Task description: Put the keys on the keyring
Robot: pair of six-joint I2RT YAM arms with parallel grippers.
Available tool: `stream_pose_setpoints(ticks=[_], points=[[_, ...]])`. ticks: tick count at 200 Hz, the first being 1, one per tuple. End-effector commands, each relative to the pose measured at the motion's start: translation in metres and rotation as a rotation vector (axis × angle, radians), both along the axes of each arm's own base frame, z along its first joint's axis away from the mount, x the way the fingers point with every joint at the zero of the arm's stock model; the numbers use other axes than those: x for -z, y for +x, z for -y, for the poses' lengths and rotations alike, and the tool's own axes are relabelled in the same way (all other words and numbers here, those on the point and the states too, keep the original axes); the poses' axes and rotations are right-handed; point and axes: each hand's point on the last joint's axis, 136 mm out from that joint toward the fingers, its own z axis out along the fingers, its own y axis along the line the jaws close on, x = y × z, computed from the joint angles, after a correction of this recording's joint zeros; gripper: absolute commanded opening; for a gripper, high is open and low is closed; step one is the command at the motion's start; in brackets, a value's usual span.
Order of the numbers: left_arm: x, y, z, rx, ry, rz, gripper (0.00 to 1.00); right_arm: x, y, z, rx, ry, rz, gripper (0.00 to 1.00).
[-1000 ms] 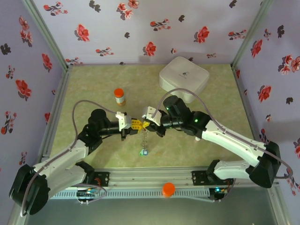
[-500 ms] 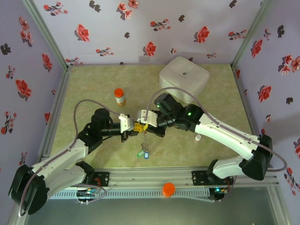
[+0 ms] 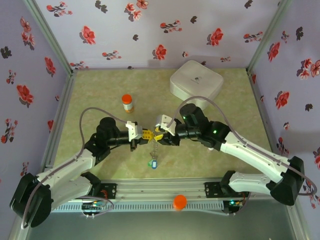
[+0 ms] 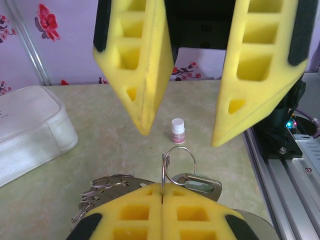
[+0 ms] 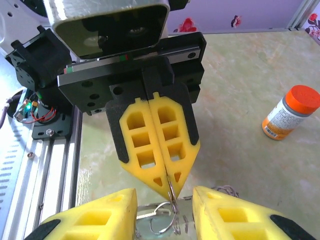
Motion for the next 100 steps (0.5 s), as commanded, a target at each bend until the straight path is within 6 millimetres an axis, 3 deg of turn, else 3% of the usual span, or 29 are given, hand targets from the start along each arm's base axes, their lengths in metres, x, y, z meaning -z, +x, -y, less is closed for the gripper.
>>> stream_pose_setpoints(ticks=[1, 59, 100], points=[[-0.0227, -0.0059, 0.0025, 0.039, -0.085, 0.05, 0.0, -0.0021, 0.0068, -0.0027, 0.045, 0.05, -0.014, 0.35], [-0.0238, -0.007, 0.0024, 0.043, -0.095, 0.051, 0.0, 0.0041, 0.0067, 0.0007, 0.072, 0.048, -0.046, 0.24], [-0.025, -0.0077, 0.0024, 0.047, -0.101, 0.052, 0.0, 0.0043, 0.0041, 0.0019, 0.055, 0.045, -0.036, 0.07]])
